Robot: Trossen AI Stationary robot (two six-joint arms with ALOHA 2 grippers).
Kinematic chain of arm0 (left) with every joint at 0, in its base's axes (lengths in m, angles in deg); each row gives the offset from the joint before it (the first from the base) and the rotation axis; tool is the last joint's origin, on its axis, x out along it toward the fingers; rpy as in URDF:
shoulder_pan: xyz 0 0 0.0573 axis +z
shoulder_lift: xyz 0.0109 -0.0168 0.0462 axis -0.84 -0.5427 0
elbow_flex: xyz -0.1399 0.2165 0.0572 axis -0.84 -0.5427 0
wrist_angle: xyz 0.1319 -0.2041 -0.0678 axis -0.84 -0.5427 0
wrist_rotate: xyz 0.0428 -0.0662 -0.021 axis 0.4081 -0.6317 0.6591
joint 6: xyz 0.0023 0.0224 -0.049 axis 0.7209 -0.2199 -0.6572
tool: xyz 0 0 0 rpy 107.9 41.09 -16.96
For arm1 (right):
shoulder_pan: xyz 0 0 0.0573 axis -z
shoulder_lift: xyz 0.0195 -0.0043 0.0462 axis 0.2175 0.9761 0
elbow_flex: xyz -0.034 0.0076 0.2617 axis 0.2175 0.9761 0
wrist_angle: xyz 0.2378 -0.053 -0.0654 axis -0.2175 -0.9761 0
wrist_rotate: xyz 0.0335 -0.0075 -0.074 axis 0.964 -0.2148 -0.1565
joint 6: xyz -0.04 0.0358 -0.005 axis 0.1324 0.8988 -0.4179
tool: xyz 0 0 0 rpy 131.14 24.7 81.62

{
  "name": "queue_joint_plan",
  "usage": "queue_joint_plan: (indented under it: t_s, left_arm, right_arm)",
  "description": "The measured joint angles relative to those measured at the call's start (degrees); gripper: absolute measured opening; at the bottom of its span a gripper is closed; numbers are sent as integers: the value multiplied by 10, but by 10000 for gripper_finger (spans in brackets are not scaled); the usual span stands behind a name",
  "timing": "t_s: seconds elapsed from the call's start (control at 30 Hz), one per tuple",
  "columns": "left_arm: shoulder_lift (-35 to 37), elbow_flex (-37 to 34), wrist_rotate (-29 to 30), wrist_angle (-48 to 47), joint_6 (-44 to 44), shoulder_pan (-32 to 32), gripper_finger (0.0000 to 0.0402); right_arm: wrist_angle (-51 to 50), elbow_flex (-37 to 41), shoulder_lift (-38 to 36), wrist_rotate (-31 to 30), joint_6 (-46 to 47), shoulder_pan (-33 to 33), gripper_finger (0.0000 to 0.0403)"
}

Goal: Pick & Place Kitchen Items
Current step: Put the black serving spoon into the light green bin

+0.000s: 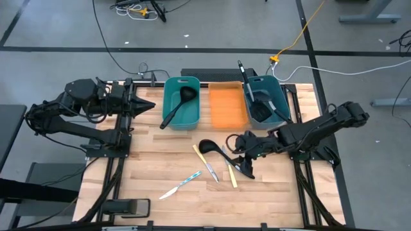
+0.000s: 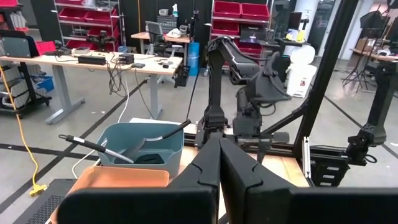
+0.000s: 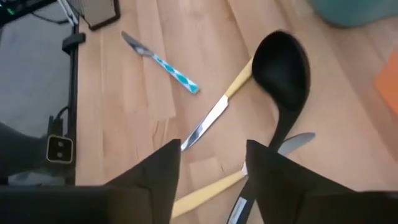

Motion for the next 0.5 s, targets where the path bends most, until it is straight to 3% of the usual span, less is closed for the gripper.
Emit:
queue_joint_plan:
  t_s: [0.23, 0.5]
  left_arm:
    - [0, 0, 0, 0, 0, 0, 4]
    - [0, 0, 0, -1, 0, 0, 4]
  right_arm:
    - [-7, 0, 34, 50, 10, -4, 231]
    - [-36, 0, 81, 86, 25, -4, 235]
